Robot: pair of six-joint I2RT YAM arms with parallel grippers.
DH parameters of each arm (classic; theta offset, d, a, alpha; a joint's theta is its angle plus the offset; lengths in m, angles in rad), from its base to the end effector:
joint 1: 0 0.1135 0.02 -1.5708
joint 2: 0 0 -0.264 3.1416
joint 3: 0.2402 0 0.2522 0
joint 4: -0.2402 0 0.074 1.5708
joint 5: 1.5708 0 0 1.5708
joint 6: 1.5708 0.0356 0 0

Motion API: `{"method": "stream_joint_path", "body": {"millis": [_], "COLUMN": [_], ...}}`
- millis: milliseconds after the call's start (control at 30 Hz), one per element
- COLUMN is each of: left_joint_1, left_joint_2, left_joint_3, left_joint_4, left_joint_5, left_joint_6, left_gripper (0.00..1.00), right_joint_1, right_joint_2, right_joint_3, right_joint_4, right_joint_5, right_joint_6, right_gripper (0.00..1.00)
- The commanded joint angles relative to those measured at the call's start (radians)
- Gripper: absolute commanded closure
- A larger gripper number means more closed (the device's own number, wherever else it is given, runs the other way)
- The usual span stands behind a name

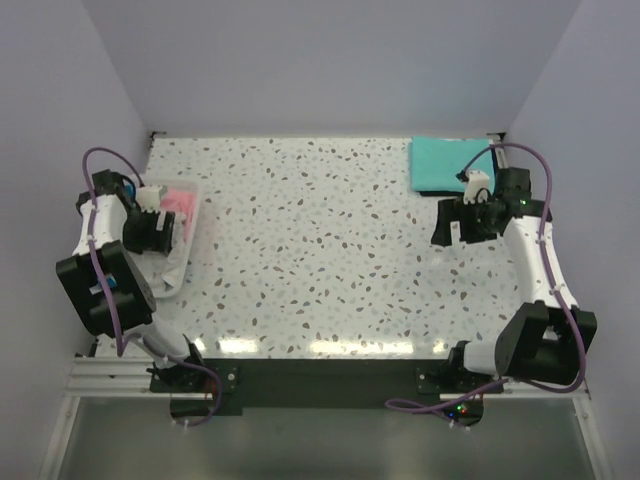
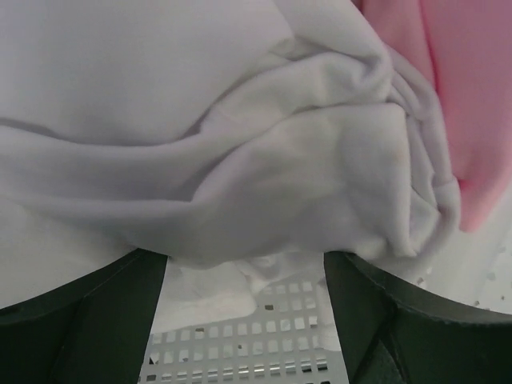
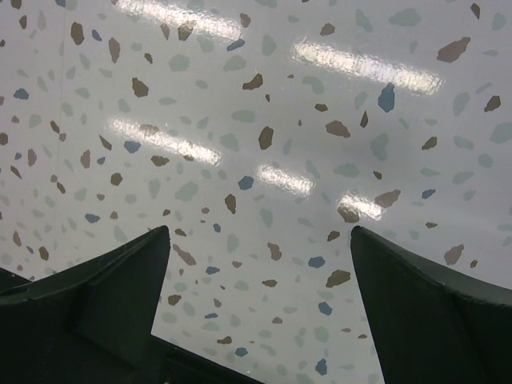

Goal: Fold and stack the t-shirts
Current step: Grab the tshirt from the pile

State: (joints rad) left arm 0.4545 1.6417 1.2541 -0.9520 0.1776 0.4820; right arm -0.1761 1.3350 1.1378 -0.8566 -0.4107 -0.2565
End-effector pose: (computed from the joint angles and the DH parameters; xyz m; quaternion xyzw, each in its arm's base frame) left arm 0.2841 0.1318 0.2337 0.0238 0.9892 -0.0268 0.1423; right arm 0.2614 -0.0321 0.2883 -0.0901 0.9436 0.1388 0.2867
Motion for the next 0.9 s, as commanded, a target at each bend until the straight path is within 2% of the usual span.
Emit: {"method": "stream_joint_path", "body": {"millis": [0, 100, 133, 200, 233, 300, 533, 633, 767, 833, 867], "left_joint_1": [-0.004, -0.004, -0.002, -0.004, -0.004, -0.004, -0.010, -0.049, -0.212, -0.275, -0.342], "left_joint_2": [0.009, -0.008, -0.011, -0.016, -0.019, -0.034, -0.152, -0.190, -0.206, -0.185, -0.157], "left_joint_3": [0.002, 0.031, 0.044, 0.071, 0.105, 0.139, 0.326, 0.438, 0.592, 0.732, 0.778], "left_joint_4": [0.143, 0.179, 0.183, 0.187, 0.182, 0.176, 0.110, 0.064, 0.052, 0.039, 0.033], "left_joint_5": [-0.073, -0.061, -0.053, -0.027, -0.020, -0.001, 0.163, 0.215, 0.246, 0.257, 0.257], "left_joint_6": [-0.085, -0.106, -0.111, -0.120, -0.121, -0.125, -0.095, -0.085, -0.137, -0.190, -0.207], "left_gripper": [0.19, 0.35, 0.49, 0.63, 0.81, 1.00, 1.00, 1.00, 1.00, 1.00, 1.00], "right_joint_1": [0.001, 0.001, 0.001, 0.001, 0.001, 0.001, 0.001, 0.001, 0.001, 0.001, 0.001], "right_joint_2": [-0.031, -0.042, -0.051, -0.060, -0.068, -0.076, -0.123, -0.146, -0.165, -0.168, -0.171], "right_joint_3": [-0.012, -0.016, -0.018, -0.019, -0.019, -0.018, -0.018, -0.015, -0.004, 0.010, 0.014], "right_joint_4": [0.022, 0.018, 0.018, 0.016, 0.014, 0.005, -0.015, -0.025, -0.039, -0.047, -0.055], "right_joint_5": [-0.002, 0.000, 0.001, 0.006, 0.007, 0.012, 0.009, 0.006, 0.001, -0.008, -0.008], "right_joint_6": [0.003, 0.005, 0.003, 0.000, -0.001, -0.006, -0.018, -0.024, -0.032, -0.035, -0.036], "right_gripper": [0.01, 0.01, 0.01, 0.01, 0.01, 0.01, 0.01, 0.01, 0.01, 0.01, 0.01]}}
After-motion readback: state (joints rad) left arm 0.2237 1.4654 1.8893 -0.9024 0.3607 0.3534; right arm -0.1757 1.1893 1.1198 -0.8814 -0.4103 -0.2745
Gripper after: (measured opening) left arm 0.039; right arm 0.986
